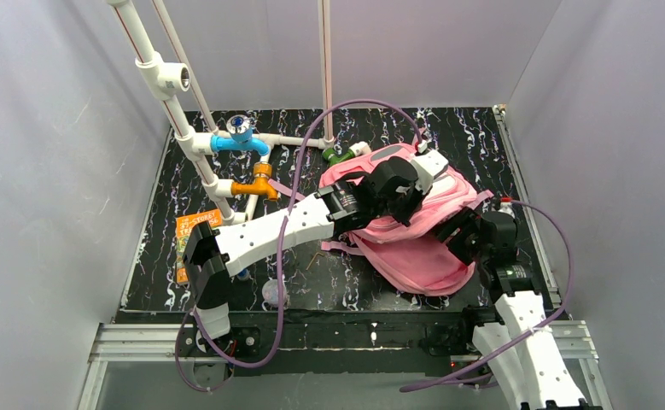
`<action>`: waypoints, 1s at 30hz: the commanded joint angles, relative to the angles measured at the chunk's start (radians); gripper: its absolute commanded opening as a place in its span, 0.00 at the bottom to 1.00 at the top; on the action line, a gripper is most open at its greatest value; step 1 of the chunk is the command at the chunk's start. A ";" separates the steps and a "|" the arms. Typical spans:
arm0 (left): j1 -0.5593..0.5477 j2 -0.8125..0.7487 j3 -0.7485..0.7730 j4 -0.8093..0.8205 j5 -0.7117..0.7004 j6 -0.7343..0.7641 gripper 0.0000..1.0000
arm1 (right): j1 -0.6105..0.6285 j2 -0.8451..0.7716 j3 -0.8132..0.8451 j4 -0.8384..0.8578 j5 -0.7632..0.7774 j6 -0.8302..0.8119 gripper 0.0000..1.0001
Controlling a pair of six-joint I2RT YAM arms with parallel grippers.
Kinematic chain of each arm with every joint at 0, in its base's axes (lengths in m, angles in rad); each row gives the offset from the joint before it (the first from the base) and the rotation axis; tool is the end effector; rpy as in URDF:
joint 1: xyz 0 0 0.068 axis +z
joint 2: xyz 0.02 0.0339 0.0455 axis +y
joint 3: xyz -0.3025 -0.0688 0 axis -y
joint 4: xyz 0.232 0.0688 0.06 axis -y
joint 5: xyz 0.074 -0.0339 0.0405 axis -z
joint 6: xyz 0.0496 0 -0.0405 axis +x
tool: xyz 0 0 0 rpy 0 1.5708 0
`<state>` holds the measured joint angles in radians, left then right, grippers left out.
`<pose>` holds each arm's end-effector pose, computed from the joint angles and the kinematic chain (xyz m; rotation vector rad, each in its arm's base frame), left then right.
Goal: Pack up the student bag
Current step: Place the book in the student bag.
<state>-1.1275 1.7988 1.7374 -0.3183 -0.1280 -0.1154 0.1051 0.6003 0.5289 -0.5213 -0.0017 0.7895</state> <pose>0.1936 -0.3930 0.4082 0.8981 1.8006 -0.6883 0.1080 0.0115 0.2586 0.7404 2.0816 0.5103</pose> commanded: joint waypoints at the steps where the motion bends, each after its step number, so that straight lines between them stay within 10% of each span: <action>1: 0.004 -0.087 0.009 0.038 0.018 -0.015 0.00 | -0.002 -0.037 -0.107 0.217 -0.098 0.009 0.65; 4: 0.006 -0.081 0.016 0.038 0.018 -0.014 0.00 | -0.002 -0.003 -0.141 0.289 -0.078 0.021 0.42; 15: 0.012 -0.056 0.084 -0.002 0.056 -0.020 0.00 | 0.001 0.222 -0.350 0.857 -0.029 0.163 0.20; 30: 0.016 -0.054 0.096 -0.029 0.046 -0.013 0.00 | 0.093 0.674 -0.140 1.472 -0.034 0.286 0.42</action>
<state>-1.0981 1.7992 1.7649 -0.3798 -0.1234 -0.1238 0.1665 1.2758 0.3252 0.6960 -0.0513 1.0283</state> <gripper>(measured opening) 0.075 0.380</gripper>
